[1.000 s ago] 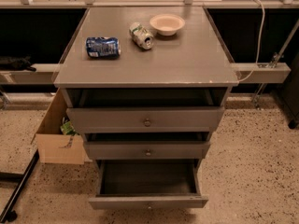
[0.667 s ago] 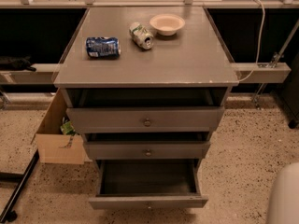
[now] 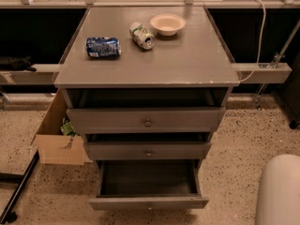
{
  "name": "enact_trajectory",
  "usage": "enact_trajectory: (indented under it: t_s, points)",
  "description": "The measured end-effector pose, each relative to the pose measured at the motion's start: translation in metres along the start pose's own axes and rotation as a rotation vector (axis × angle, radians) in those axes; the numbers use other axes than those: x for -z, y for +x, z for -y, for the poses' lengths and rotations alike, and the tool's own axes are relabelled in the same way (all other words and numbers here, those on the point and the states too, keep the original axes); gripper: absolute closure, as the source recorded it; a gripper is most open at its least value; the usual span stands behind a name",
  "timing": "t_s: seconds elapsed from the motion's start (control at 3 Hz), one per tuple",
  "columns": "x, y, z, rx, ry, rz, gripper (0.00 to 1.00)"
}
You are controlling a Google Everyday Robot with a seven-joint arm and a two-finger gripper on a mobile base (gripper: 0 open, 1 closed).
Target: Close bottom drawer
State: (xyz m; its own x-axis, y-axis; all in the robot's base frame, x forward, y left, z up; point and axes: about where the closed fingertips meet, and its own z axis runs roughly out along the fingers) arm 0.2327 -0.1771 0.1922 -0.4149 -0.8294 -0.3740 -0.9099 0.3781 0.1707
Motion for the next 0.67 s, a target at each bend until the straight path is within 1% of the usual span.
enact_trajectory:
  t_s: [0.33, 0.67]
  points:
    - [-0.001, 0.003, 0.005, -0.04, 0.025, 0.016, 1.0]
    - [0.004, 0.015, -0.035, -0.074, 0.018, -0.03, 1.0]
